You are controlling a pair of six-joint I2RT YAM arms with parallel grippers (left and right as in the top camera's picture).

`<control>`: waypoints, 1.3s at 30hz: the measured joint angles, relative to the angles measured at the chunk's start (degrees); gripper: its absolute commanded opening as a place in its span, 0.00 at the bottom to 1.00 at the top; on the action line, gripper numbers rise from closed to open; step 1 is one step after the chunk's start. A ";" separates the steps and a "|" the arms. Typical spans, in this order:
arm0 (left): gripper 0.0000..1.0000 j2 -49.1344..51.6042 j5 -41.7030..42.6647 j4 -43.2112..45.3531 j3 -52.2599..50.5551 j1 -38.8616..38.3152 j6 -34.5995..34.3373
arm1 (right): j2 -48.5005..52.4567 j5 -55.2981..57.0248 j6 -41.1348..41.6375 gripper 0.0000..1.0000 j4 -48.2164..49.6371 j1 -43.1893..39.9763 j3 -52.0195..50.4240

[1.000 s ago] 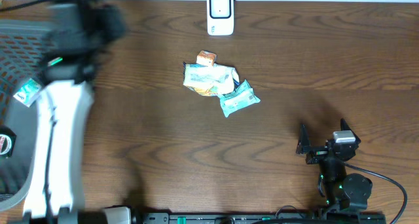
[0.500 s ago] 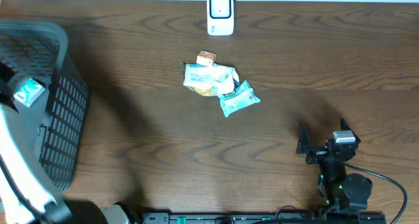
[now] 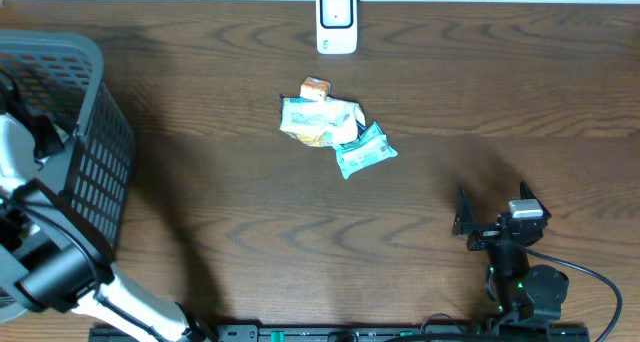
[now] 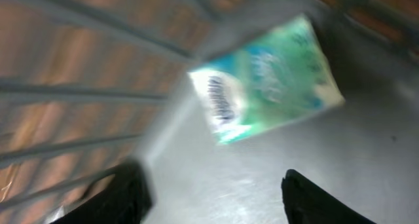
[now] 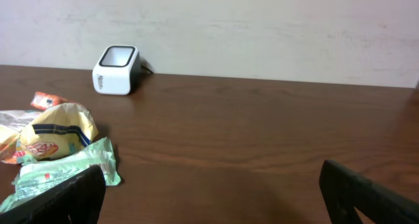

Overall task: Scan the item barcode
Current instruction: 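Lower the left gripper into the basket toward the green Kleenex box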

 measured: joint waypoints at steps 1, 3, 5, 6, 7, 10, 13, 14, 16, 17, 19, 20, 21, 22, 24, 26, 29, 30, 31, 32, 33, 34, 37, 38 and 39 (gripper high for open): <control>0.73 1.16 1.18 0.04 0.00 0.00 1.73 | 0.00 0.00 0.00 0.99 -0.02 0.00 0.00; 0.75 3.34 2.93 1.29 -0.02 0.00 5.09 | 0.00 0.00 0.00 0.99 -0.02 0.00 0.00; 0.77 4.68 3.32 3.56 -0.02 -0.04 7.06 | 0.00 0.00 0.00 0.99 -0.02 0.00 0.00; 0.77 5.20 3.63 4.68 -0.02 -0.04 7.52 | 0.00 0.02 0.00 0.99 0.00 0.00 0.00; 0.77 5.81 3.85 5.90 -0.02 -0.04 8.13 | 0.00 0.00 0.00 0.99 -0.02 0.00 0.00; 0.77 6.80 4.31 8.57 -0.02 -0.04 9.09 | 0.00 0.00 0.00 0.99 0.00 0.00 0.00; 0.77 6.86 4.90 9.16 -0.02 0.02 10.23 | 0.00 0.00 0.00 0.99 0.00 0.00 0.00; 0.76 6.86 5.18 9.27 -0.02 0.09 10.49 | 0.00 0.00 0.00 0.99 -0.02 0.00 0.00; 0.66 6.86 5.81 9.40 -0.02 0.20 11.30 | 0.00 0.02 0.00 0.99 -0.02 0.00 0.00; 0.62 6.86 5.99 9.64 -0.02 0.22 11.63 | 0.00 0.00 0.00 0.99 0.00 0.00 0.00; 0.57 6.86 6.16 10.12 -0.07 0.26 12.11 | 0.00 0.00 0.00 0.99 -0.02 0.00 0.00; 0.57 6.86 6.27 10.27 -0.07 0.26 12.44 | 0.00 0.00 0.00 0.99 -0.02 0.00 0.00; 0.57 6.86 6.40 10.36 -0.07 0.24 12.59 | 0.00 0.00 0.00 0.99 0.00 0.00 0.00; 0.57 6.86 6.49 10.38 -0.09 0.24 12.79 | 0.00 0.00 0.00 0.99 -0.02 0.00 0.00; 0.57 6.86 6.73 10.54 -0.17 0.24 12.85 | 0.00 0.00 0.00 0.99 -0.02 0.00 0.00; 0.57 6.86 6.82 10.73 -0.26 0.24 12.98 | 0.00 0.00 0.00 0.99 -0.02 0.00 0.00; 0.57 6.86 7.04 11.43 -0.52 0.24 13.03 | 0.00 0.00 0.00 0.99 -0.02 0.00 0.00; 0.57 6.86 7.13 11.82 -0.74 0.24 13.00 | 0.00 0.00 0.00 0.99 -0.02 0.00 0.00; 0.57 6.86 7.26 12.11 -0.94 0.24 12.98 | 0.00 0.02 0.00 0.99 -0.02 0.00 0.00; 0.56 6.86 7.26 12.22 -1.07 0.24 12.98 | 0.00 0.00 0.00 0.99 0.00 0.00 0.00; 0.54 6.86 7.30 12.28 -1.14 0.24 12.98 | 0.00 0.02 0.00 0.99 -0.02 0.00 0.00; 0.51 6.86 7.32 12.31 -1.14 0.24 12.98 | 0.00 0.00 0.00 0.99 0.00 0.00 0.00; 0.44 6.86 7.45 12.31 -1.14 0.24 13.03 | 0.00 0.00 0.00 0.99 -0.02 0.00 0.00; 0.39 6.86 7.45 12.28 -1.14 0.24 13.03 | 0.00 0.00 0.00 0.99 0.00 0.00 0.00; 0.36 6.86 7.45 12.28 -1.14 0.24 13.00 | 0.00 0.00 0.00 0.99 0.00 0.00 0.00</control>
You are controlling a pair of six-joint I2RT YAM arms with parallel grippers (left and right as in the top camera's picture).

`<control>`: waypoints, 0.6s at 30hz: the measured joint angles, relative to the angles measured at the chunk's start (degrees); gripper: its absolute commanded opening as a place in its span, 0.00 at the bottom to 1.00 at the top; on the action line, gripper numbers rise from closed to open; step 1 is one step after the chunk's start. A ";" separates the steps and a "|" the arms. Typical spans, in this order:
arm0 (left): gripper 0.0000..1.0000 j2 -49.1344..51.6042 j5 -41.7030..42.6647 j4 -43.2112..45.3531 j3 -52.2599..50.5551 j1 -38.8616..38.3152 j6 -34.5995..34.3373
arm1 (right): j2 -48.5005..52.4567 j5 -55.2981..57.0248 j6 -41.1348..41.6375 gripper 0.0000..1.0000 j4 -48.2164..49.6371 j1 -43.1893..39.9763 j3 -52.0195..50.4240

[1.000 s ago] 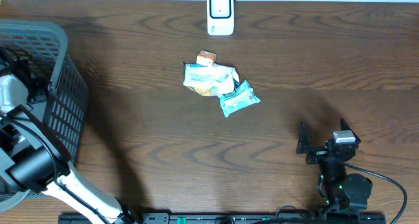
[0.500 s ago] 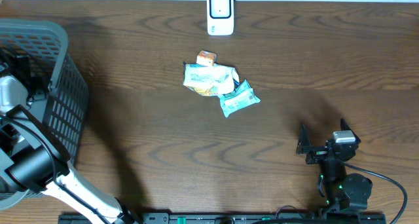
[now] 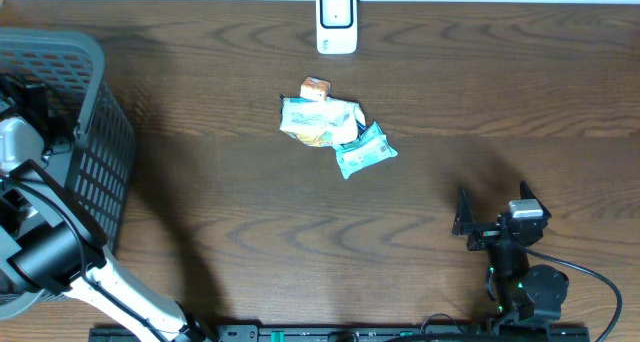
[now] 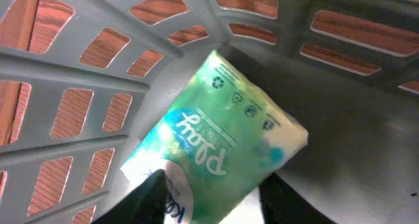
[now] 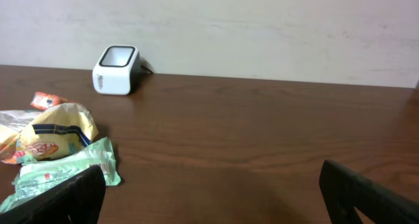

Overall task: Scan the item barcode
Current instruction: 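Lower the left gripper into the basket toward the green Kleenex box, then close the left gripper on the green Kleenex pack in the basket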

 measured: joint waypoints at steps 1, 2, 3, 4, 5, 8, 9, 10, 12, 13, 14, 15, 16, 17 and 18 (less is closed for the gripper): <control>0.34 0.00 0.02 0.00 0.00 0.00 0.00 | 0.00 0.02 0.00 0.99 -0.02 0.00 0.00; 0.33 0.00 0.04 -0.04 0.00 0.00 -0.20 | 0.00 0.00 0.00 0.99 -0.02 0.00 0.00; 0.33 0.00 0.02 -0.09 0.00 0.00 -0.09 | 0.00 0.00 0.00 0.99 -0.02 0.00 0.00; 0.33 0.00 0.04 -0.13 0.00 0.00 -0.17 | 0.00 0.00 0.00 0.99 -0.02 0.00 0.00; 0.33 0.00 0.02 -0.20 0.00 0.00 -0.31 | 0.00 0.00 0.00 0.99 -0.02 0.00 0.00; 0.33 0.00 0.04 -0.24 0.00 0.00 -0.76 | 0.00 0.00 0.00 0.99 0.00 0.00 0.00; 0.36 0.00 0.04 -0.24 0.00 0.00 -0.96 | 0.00 0.00 0.00 0.99 0.00 0.00 0.00; 0.54 0.00 0.04 -0.24 0.00 0.00 -1.16 | 0.00 0.00 0.00 0.99 -0.02 0.00 0.00; 0.63 0.00 0.04 -0.22 0.00 0.00 -1.33 | 0.00 0.02 0.00 0.99 0.00 0.00 0.00; 0.65 0.00 0.15 -0.22 0.00 0.00 -1.44 | 0.00 0.00 0.00 0.99 -0.02 0.00 0.00; 0.65 0.00 0.20 -0.20 0.00 0.00 -1.53 | 0.00 0.00 0.00 0.99 0.00 0.00 0.00; 0.66 0.00 0.20 -0.20 0.00 0.00 -1.55 | 0.00 0.00 0.00 0.99 -0.02 0.00 0.00; 0.65 0.00 0.20 -0.20 0.00 0.00 -1.57 | 0.00 0.00 0.00 0.99 -0.02 0.00 0.00; 0.65 0.00 0.20 -0.20 0.00 0.00 -1.57 | 0.00 0.00 0.00 0.99 -0.02 0.00 0.00; 0.63 0.00 0.20 -0.20 0.00 0.00 -1.57 | 0.00 0.00 0.00 0.99 -0.02 0.00 0.00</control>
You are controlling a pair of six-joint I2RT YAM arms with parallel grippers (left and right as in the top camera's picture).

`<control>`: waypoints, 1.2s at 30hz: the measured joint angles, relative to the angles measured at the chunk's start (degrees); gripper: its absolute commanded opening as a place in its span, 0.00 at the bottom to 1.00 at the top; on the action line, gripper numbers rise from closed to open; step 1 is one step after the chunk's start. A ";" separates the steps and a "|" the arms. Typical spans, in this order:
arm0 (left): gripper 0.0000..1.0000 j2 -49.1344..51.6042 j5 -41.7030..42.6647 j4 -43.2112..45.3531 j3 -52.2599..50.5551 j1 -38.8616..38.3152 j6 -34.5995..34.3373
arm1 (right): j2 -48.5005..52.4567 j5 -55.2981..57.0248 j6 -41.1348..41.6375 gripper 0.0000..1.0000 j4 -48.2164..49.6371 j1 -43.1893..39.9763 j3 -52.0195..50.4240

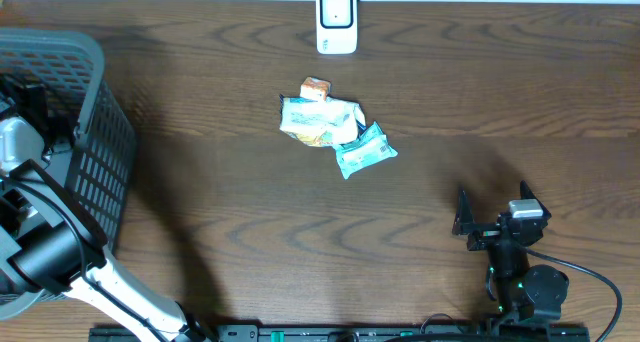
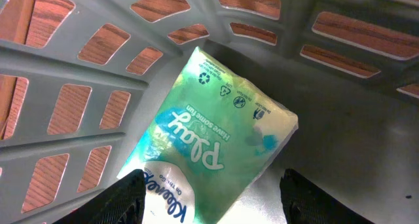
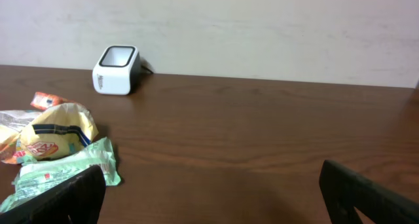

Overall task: Scan the item barcode
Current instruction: 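Close the left gripper on the green Kleenex pack in the basket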

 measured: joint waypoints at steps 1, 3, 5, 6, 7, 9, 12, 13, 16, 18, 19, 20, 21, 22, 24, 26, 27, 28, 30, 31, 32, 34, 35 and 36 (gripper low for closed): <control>0.58 0.02 0.00 -0.02 0.00 0.00 0.00 | 0.00 0.00 0.00 0.99 0.00 0.00 0.00; 0.31 0.33 0.00 -0.04 0.00 0.00 -0.04 | 0.00 0.00 0.00 0.99 0.00 0.00 0.00; 0.11 1.11 -0.22 -0.44 0.00 0.02 -0.20 | 0.00 0.00 0.00 0.99 0.02 0.00 0.00; 0.08 1.33 -0.96 -0.15 0.04 0.04 0.13 | 0.00 0.00 0.00 0.99 0.02 0.00 0.00; 0.08 1.33 -1.03 -0.11 0.17 0.20 0.09 | 0.00 0.00 0.00 0.99 0.00 0.00 0.00; 0.08 1.31 -1.11 -0.07 0.28 0.24 -0.24 | 0.00 0.00 0.00 0.99 0.02 0.00 0.00; 0.07 1.11 -1.09 -0.09 0.28 0.22 -0.70 | 0.00 0.00 0.00 0.99 0.00 0.00 0.00; 0.07 0.98 -1.07 -0.09 0.28 0.22 -1.14 | 0.00 0.00 0.00 0.99 0.00 0.00 0.00; 0.07 -0.22 -0.28 -0.17 -0.11 0.20 -3.74 | 0.00 0.00 0.00 0.99 0.00 0.00 0.00; 0.07 -2.69 0.02 -0.31 -0.83 0.09 -6.49 | 0.00 0.00 0.00 0.99 0.00 0.00 0.00; 0.07 -4.39 0.13 -0.48 -1.11 0.00 -7.96 | 0.00 0.00 0.00 0.99 0.02 0.00 0.00; 0.07 -6.60 0.33 -0.61 -1.20 -0.02 -9.66 | 0.00 0.00 0.00 0.99 0.00 0.00 0.00; 0.07 -8.92 0.50 -0.57 -1.20 -0.02 -11.45 | 0.00 0.00 0.00 0.99 0.00 0.02 0.00; 0.07 -12.11 0.63 -0.61 -1.20 -0.07 -13.73 | 0.00 0.00 0.00 0.99 0.00 0.00 0.00; 0.08 -18.58 0.87 -1.62 -1.20 -0.07 -18.43 | 0.00 0.00 0.00 0.99 0.02 0.00 0.00; 0.08 -24.96 1.03 -3.08 -1.16 -0.07 -23.19 | 0.00 0.00 0.00 0.99 0.02 0.00 0.00; 0.07 -28.20 1.05 -4.39 -1.07 -0.07 -26.08 | 0.00 0.00 0.00 0.99 0.00 0.00 0.00; 0.08 -30.80 1.05 -5.55 -1.01 -0.07 -28.65 | 0.00 0.00 0.00 0.99 0.00 0.00 0.00; 0.07 -36.06 1.09 -8.35 -0.96 -0.09 -35.23 | 0.00 0.00 0.00 0.99 0.00 0.00 0.00; 0.07 -38.10 1.07 -9.49 -0.96 -0.09 -38.16 | 0.00 0.00 0.00 0.99 0.00 0.00 0.00; 0.07 -40.13 1.18 -10.36 -0.96 -0.09 -41.83 | 0.00 0.00 0.00 0.99 0.00 0.00 0.00; 0.07 -43.04 2.34 -10.97 -0.96 -0.09 -47.06 | 0.00 0.00 0.00 0.99 0.00 0.00 0.00; 0.07 -44.46 3.78 -10.84 -0.96 -0.07 -49.48 | 0.00 0.00 0.00 0.99 0.00 0.00 0.00; 0.08 -45.46 5.46 -10.64 -0.96 -0.07 -51.04 | 0.00 0.00 0.00 0.99 0.00 0.00 0.00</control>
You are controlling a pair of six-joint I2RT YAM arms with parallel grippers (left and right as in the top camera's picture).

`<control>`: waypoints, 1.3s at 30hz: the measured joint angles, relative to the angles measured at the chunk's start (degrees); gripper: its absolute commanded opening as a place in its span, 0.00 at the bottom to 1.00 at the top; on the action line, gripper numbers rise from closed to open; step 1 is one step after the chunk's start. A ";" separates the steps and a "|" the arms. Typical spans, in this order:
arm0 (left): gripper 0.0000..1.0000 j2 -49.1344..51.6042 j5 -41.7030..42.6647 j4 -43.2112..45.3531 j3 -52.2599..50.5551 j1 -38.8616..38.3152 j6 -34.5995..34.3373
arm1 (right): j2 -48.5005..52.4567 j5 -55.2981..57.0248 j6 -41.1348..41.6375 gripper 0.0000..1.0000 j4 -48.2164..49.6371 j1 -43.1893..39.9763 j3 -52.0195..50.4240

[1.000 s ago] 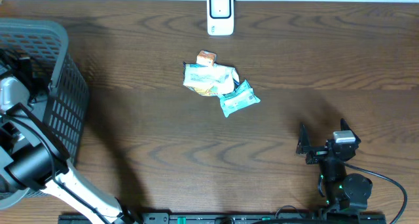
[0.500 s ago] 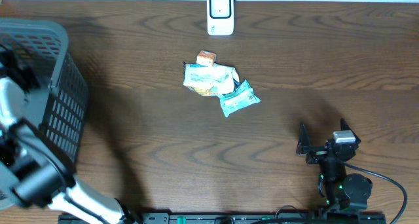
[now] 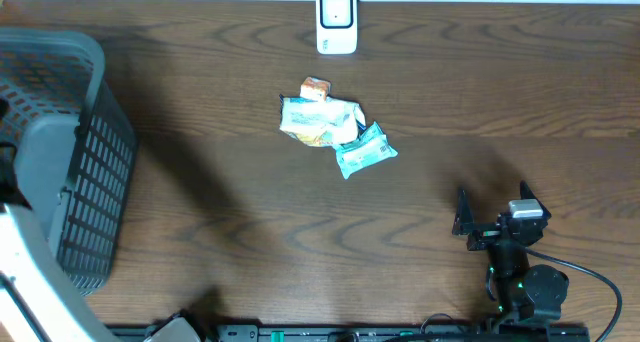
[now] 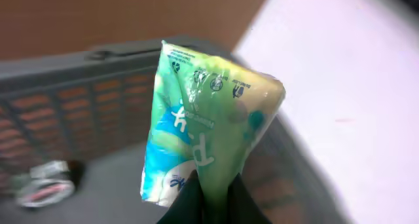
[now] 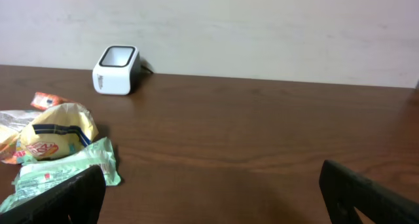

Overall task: Scan the item barcode
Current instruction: 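Close the left gripper on the green Kleenex pack in the basket, then lift the green Kleenex pack out and set it beside the orange box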

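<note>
A green and blue tissue pack hangs upright in the left wrist view, pinched at its lower edge by my left gripper, which is shut on it. It is held above the grey basket. The white barcode scanner stands at the table's far edge, also seen as the scanner in the right wrist view. My right gripper stands open and empty low over the table at the front right. The overhead view shows only a white part of the left arm.
A pile of snack packets lies mid-table, among them a green packet. The grey basket fills the left edge. A small packet lies on the basket floor.
My left gripper, then open over the tissue pack lying on the basket floor, is now shut on it and holds it up above the basket. The right arm is unchanged.
My left gripper was open inside the basket with the tissue pack lying ahead of it. Then its fingers stood on either side of the pack's near end, still open. Now it is shut on the pack, raised above the basket. The right gripper stayed open throughout.
</note>
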 measured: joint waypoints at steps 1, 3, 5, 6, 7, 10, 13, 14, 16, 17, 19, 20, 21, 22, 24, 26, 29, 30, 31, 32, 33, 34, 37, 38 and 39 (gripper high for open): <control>0.07 -1.09 2.58 0.50 0.00 -0.09 -1.55 | 0.00 0.00 0.00 0.99 0.00 0.00 0.00; 0.08 -2.60 7.98 2.05 0.00 -0.74 -3.54 | 0.00 0.00 0.00 0.99 0.02 0.00 0.00; 0.07 -3.37 12.63 3.61 0.00 -2.16 -4.74 | 0.00 0.00 0.00 0.99 0.00 0.00 0.00; 0.07 -3.54 15.06 4.17 0.00 -3.50 -5.22 | 0.00 0.00 0.00 0.99 0.00 0.00 0.00; 0.07 -3.56 17.05 4.46 0.00 -5.35 -5.68 | 0.00 0.00 0.00 0.99 0.02 0.00 0.00; 0.07 -3.06 20.46 4.59 0.00 -11.17 -6.01 | 0.00 0.02 0.00 0.99 0.00 0.00 0.00; 0.08 -1.22 22.43 4.90 0.00 -19.85 -5.40 | 0.00 0.00 0.00 0.99 0.00 0.00 0.00; 0.07 -0.59 22.69 4.98 0.00 -21.77 -5.05 | 0.00 0.02 0.00 0.99 0.00 0.00 0.00; 0.07 1.97 22.77 4.96 0.00 -27.54 -3.78 | 0.00 0.00 0.00 0.99 0.02 0.00 0.00; 0.07 3.34 22.47 4.98 0.00 -29.92 -3.34 | 0.00 0.02 0.00 0.99 0.00 0.00 0.00; 0.07 6.56 21.38 4.98 0.00 -34.27 -2.69 | 0.00 0.02 0.00 0.99 0.00 0.00 0.00; 0.07 8.76 20.61 5.11 0.00 -36.74 -2.49 | 0.00 0.02 0.00 0.99 0.02 0.00 0.00; 0.07 10.51 20.06 5.20 0.00 -38.23 -2.36 | 0.00 0.00 0.00 0.99 0.02 0.00 0.00; 0.07 12.87 19.50 5.49 0.00 -40.24 -2.27 | 0.00 0.02 0.00 0.99 0.00 0.00 0.00; 0.08 17.16 18.38 6.80 0.00 -43.41 -2.08 | 0.00 0.02 0.00 0.99 0.02 0.00 0.00; 0.08 21.27 17.68 7.98 0.00 -46.01 -1.88 | 0.00 0.02 0.00 0.99 0.00 0.00 0.00; 0.07 27.61 16.98 10.43 0.00 -49.53 -1.90 | 0.00 0.02 0.00 0.99 0.00 0.00 0.00; 0.07 29.22 16.72 11.56 0.00 -50.45 -2.05 | -0.02 0.00 0.00 0.99 0.02 0.00 0.00; 0.08 31.04 16.70 13.00 0.00 -51.41 -2.45 | -0.02 0.00 0.00 0.99 0.00 0.00 0.00; 0.07 32.59 16.59 14.16 0.00 -52.26 -2.86 | 0.00 0.00 0.00 0.99 0.00 0.00 0.00; 0.07 34.34 16.52 15.47 0.00 -53.22 -3.08 | -0.02 0.00 0.00 0.99 0.00 0.00 0.00; 0.07 35.98 16.46 17.05 0.00 -54.14 -3.26 | -0.02 0.02 0.00 0.99 0.02 0.00 0.00; 0.08 39.85 16.39 20.26 0.00 -56.50 -3.96 | -0.02 0.00 0.00 0.99 0.00 0.00 0.00; 0.08 40.79 16.37 20.76 0.00 -57.13 -4.11 | 0.00 0.00 0.00 0.99 0.00 0.00 0.00; 0.08 41.86 16.35 21.03 0.00 -57.86 -4.26 | 0.00 0.00 0.00 0.99 0.02 0.00 0.00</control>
